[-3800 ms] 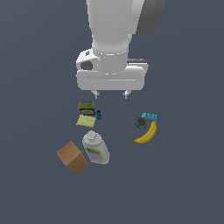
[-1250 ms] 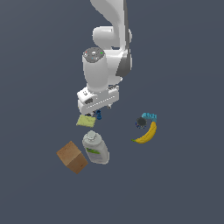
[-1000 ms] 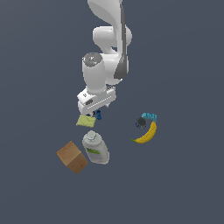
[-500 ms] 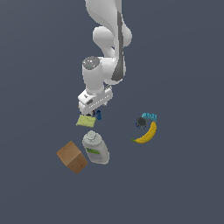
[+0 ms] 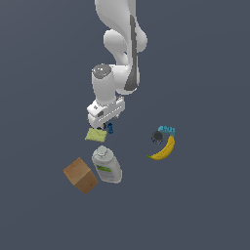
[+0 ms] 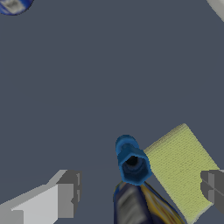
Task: Pick up a designated object from a clutter of objects.
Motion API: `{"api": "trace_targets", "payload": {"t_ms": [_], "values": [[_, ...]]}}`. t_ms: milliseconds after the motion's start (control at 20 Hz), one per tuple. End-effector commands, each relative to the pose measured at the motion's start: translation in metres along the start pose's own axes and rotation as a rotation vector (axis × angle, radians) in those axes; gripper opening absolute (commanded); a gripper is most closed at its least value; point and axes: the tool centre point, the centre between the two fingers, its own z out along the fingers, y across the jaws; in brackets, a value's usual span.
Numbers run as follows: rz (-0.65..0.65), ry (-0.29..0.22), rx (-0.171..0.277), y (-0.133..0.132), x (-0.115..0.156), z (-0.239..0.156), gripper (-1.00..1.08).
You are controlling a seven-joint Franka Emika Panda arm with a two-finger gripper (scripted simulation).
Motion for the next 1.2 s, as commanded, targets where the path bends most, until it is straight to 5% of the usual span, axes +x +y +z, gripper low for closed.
{"api": "trace_targets", "payload": {"t_ms": [0,1000,1050,1150], "values": [[0.000,0.000,0.000,0.000,0.000,0.004,1.00],[-0.003,0.000,0.000,0.000,-0.001,0.049,1.00],[-0.003,0.000,0.000,0.000,-0.001,0.049,-1.00],[-0.003,0.000,0.000,0.000,-0.001,0.049,-1.00]]}}
